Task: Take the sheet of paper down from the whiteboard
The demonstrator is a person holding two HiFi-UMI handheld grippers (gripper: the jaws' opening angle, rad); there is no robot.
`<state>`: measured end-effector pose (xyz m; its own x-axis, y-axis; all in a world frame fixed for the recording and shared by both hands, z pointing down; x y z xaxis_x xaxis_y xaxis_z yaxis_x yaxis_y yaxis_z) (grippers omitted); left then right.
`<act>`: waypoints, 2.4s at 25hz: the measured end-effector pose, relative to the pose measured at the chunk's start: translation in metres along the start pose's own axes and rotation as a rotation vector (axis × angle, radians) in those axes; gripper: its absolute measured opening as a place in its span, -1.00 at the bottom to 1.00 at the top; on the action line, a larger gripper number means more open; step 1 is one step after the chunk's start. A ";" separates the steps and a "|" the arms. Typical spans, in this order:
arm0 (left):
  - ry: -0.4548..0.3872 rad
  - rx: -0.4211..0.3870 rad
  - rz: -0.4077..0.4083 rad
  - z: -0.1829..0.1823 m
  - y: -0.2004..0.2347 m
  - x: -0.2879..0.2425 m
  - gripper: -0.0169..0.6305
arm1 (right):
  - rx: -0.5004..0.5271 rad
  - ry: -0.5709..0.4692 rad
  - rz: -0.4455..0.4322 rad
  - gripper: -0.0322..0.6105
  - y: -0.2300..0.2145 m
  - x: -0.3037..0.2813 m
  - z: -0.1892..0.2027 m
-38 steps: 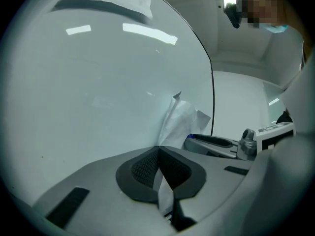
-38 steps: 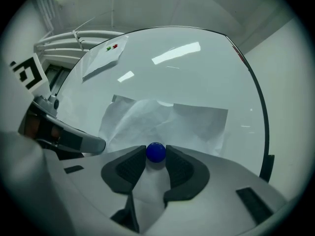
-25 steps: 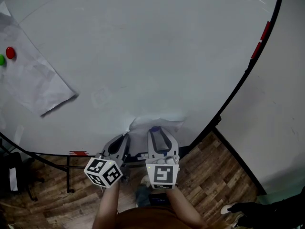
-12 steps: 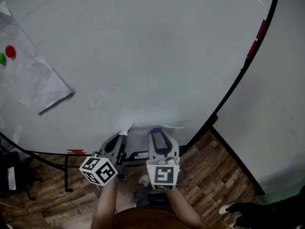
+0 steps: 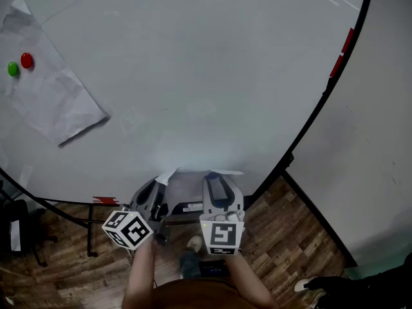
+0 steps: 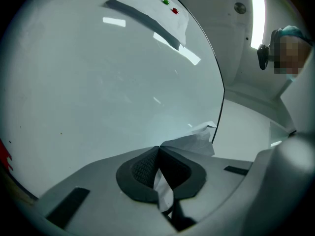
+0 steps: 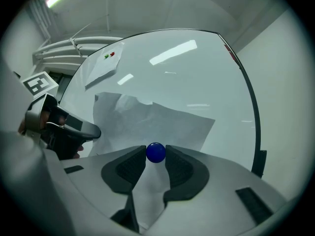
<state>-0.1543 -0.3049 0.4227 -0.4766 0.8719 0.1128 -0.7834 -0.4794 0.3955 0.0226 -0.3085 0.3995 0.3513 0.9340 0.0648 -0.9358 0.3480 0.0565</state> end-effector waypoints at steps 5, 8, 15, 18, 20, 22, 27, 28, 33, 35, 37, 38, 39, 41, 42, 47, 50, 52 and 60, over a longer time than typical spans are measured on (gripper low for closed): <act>-0.025 0.001 -0.026 -0.009 0.004 0.015 -0.88 | -0.008 0.002 -0.009 -0.47 0.005 0.004 0.000; -0.039 0.010 -0.041 -0.014 0.008 0.022 -0.88 | -0.005 0.001 -0.011 -0.47 0.007 0.005 -0.002; -0.069 0.035 -0.062 -0.022 0.017 0.036 -0.88 | 0.001 0.005 -0.009 -0.47 0.008 0.007 -0.002; -0.080 0.044 -0.076 -0.026 0.020 0.041 -0.88 | 0.003 0.004 -0.006 -0.47 0.007 0.007 -0.004; -0.091 0.052 -0.084 -0.028 0.024 0.045 -0.88 | 0.004 0.004 -0.003 -0.47 0.006 0.007 -0.004; -0.105 0.066 -0.086 -0.030 0.026 0.047 -0.88 | 0.004 0.005 0.000 -0.47 0.005 0.007 -0.004; -0.128 0.088 -0.094 -0.035 0.030 0.055 -0.88 | -0.002 0.006 0.000 -0.47 0.006 0.007 -0.005; -0.135 0.096 -0.095 -0.037 0.031 0.057 -0.88 | -0.002 0.006 0.000 -0.47 0.006 0.007 -0.005; -0.165 0.118 -0.102 -0.044 0.036 0.064 -0.88 | -0.002 0.002 0.004 -0.47 0.006 0.007 -0.006; -0.174 0.127 -0.110 -0.046 0.038 0.068 -0.88 | -0.001 0.003 0.006 -0.47 0.005 0.007 -0.007; -0.179 0.128 -0.116 -0.048 0.040 0.070 -0.88 | 0.000 0.003 0.008 -0.47 0.004 0.008 -0.007; -0.182 0.126 -0.116 -0.049 0.041 0.071 -0.88 | 0.000 0.002 0.009 -0.47 0.004 0.008 -0.007; -0.184 0.124 -0.114 -0.050 0.041 0.071 -0.88 | 0.000 0.001 0.009 -0.47 0.004 0.008 -0.007; -0.185 0.122 -0.111 -0.050 0.041 0.071 -0.88 | 0.002 0.001 0.008 -0.47 0.004 0.008 -0.007; -0.185 0.125 -0.112 -0.050 0.040 0.071 -0.88 | 0.003 0.001 0.007 -0.47 0.004 0.008 -0.008; -0.175 0.131 -0.116 -0.047 0.039 0.071 -0.88 | 0.007 -0.002 0.009 -0.47 0.002 0.011 -0.009; -0.175 0.136 -0.115 -0.047 0.039 0.071 -0.88 | 0.012 -0.002 0.012 -0.47 0.002 0.011 -0.009; -0.176 0.132 -0.111 -0.048 0.038 0.071 -0.88 | 0.013 -0.001 0.012 -0.47 0.002 0.011 -0.009; -0.177 0.149 -0.122 -0.047 0.041 0.072 -0.88 | 0.033 0.006 0.010 -0.48 0.003 0.011 -0.008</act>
<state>-0.2396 -0.2661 0.4047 -0.2944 0.9327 0.2085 -0.7572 -0.3608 0.5445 0.0237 -0.2971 0.3920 0.3412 0.9381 0.0591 -0.9379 0.3356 0.0885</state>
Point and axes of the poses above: the fingertips, and each gripper's own axes: x backward along the fingers, y to its left, z out of its underside, the point moved 5 cm from there along x, backward along the fingers, and after that the axes turned 12 degrees about -x, right-handed, at the moved point
